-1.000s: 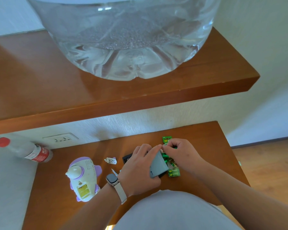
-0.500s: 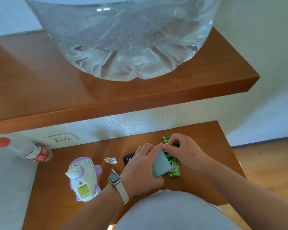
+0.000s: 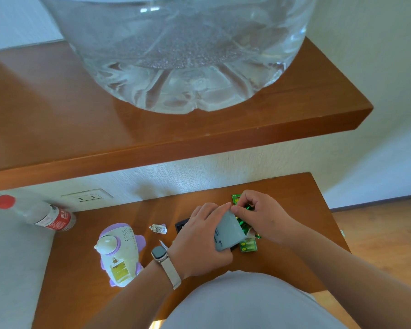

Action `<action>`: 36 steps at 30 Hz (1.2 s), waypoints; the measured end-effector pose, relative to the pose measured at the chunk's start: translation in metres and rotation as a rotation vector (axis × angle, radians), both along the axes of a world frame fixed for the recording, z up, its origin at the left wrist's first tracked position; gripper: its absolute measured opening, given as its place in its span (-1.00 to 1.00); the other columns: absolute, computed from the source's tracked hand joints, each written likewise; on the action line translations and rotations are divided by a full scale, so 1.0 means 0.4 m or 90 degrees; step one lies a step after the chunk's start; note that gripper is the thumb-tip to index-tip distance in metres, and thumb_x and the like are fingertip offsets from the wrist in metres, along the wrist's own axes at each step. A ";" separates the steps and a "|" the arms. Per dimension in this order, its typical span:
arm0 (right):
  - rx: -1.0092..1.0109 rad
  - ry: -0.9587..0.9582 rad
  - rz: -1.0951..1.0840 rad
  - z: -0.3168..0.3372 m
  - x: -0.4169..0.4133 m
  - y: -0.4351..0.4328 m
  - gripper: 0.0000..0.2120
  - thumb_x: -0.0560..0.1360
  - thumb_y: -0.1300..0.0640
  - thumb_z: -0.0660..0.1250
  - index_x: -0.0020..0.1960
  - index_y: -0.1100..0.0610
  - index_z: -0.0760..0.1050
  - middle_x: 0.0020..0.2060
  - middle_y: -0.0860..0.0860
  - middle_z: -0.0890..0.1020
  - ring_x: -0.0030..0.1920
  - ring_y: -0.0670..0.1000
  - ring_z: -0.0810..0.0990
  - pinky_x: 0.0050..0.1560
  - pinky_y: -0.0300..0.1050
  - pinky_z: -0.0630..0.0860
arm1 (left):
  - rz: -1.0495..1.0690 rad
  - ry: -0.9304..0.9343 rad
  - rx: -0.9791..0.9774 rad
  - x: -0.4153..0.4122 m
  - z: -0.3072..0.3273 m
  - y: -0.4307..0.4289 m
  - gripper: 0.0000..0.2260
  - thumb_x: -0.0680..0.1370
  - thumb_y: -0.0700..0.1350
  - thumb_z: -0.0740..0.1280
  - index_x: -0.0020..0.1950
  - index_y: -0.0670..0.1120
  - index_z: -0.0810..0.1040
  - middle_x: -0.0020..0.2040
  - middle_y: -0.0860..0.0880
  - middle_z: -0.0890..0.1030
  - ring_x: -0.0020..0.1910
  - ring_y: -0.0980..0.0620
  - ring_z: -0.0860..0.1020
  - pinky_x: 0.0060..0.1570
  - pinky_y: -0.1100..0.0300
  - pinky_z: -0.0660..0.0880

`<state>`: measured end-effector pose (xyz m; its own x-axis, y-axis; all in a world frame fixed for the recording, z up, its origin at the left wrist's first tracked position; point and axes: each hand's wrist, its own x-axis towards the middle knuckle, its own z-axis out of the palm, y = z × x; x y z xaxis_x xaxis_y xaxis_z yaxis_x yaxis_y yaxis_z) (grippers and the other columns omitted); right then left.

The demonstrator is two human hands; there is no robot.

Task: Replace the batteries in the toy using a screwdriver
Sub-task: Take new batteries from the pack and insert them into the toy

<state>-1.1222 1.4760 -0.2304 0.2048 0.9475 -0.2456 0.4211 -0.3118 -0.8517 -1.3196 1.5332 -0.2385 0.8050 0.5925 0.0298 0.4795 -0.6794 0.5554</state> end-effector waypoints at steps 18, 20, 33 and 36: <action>0.023 -0.005 0.004 0.039 -0.020 0.024 -0.74 0.56 0.04 0.19 -0.15 -0.29 0.54 -0.15 -0.30 0.59 -0.09 -0.22 0.55 -0.22 -0.24 0.55 | 0.059 -0.047 -0.057 0.007 -0.005 0.000 -0.24 0.35 0.15 0.40 0.53 0.07 0.27 0.27 0.19 0.33 0.21 0.24 0.29 0.11 0.47 0.29; 0.024 0.019 0.002 0.031 -0.016 0.023 -0.82 0.57 0.02 0.29 -0.07 -0.27 0.56 -0.17 -0.19 0.62 -0.14 -0.11 0.60 -0.23 -0.14 0.61 | 0.067 -0.051 -0.062 0.008 -0.004 0.003 -0.24 0.35 0.14 0.40 0.53 0.06 0.28 0.27 0.19 0.32 0.21 0.24 0.28 0.10 0.46 0.31; -0.041 0.218 -0.251 -0.007 -0.009 0.044 -0.89 0.52 0.12 0.25 -0.09 0.11 0.54 -0.37 -0.04 0.50 -0.39 -0.12 0.42 -0.38 -0.21 0.40 | 0.033 -0.022 -0.075 0.011 -0.011 0.009 -0.22 0.37 0.18 0.38 0.56 0.08 0.22 0.30 0.20 0.29 0.23 0.26 0.24 0.15 0.49 0.26; -0.034 0.174 -0.219 -0.003 -0.027 0.047 -0.88 0.54 0.08 0.24 -0.10 0.05 0.53 -0.36 -0.08 0.53 -0.43 -0.19 0.44 -0.46 -0.30 0.41 | 0.030 -0.022 -0.061 0.017 -0.008 0.005 -0.22 0.37 0.18 0.36 0.56 0.05 0.24 0.29 0.17 0.32 0.23 0.22 0.27 0.14 0.49 0.26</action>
